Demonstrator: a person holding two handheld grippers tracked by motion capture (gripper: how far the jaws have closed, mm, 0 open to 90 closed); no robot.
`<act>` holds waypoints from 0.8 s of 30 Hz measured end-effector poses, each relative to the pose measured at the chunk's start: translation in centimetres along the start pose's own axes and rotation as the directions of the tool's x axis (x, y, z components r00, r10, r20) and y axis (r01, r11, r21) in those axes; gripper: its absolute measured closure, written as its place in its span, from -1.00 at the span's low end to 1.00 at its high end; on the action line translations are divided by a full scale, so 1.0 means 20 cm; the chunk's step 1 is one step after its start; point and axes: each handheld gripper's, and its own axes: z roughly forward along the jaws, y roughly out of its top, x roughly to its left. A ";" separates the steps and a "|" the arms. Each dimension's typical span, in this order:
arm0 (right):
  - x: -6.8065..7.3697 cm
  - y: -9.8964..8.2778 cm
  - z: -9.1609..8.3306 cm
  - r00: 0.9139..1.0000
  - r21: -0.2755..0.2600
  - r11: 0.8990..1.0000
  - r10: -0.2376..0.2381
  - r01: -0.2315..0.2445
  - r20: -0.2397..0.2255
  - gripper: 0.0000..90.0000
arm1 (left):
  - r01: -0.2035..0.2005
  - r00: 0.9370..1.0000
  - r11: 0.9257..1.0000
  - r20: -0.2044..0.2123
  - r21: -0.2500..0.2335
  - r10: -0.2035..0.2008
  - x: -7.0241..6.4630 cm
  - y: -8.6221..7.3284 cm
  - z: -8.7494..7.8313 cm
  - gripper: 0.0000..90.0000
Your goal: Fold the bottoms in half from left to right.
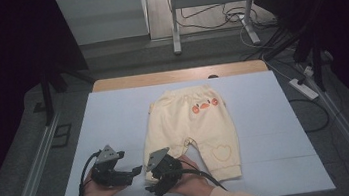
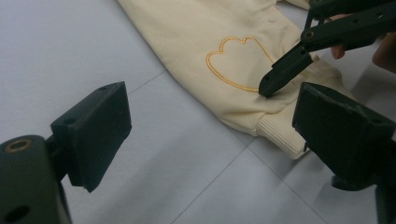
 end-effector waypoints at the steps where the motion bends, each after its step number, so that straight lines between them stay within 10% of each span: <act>1: 0.00 0.00 0.01 1.000 0.005 1.000 -0.002 0.002 0.009 -0.47 | 0.000 1.000 1.000 0.000 0.000 0.000 0.00 0.00 0.00 -0.75; 5: 0.01 -0.01 0.02 0.999 0.018 1.000 -0.024 0.023 0.043 -0.31 | -0.001 1.000 1.000 -0.002 -0.002 0.001 0.00 0.00 0.00 -0.75; 12: -0.04 -0.02 -0.03 0.996 0.028 1.000 -0.013 0.011 0.087 0.57 | -0.001 1.000 1.000 -0.005 0.001 0.001 0.00 0.00 0.00 -0.75; 24: -0.04 0.01 -0.15 0.998 -0.021 0.999 0.042 -0.041 0.038 0.76 | -0.002 1.000 1.000 -0.012 -0.001 0.002 0.00 0.00 0.00 -0.74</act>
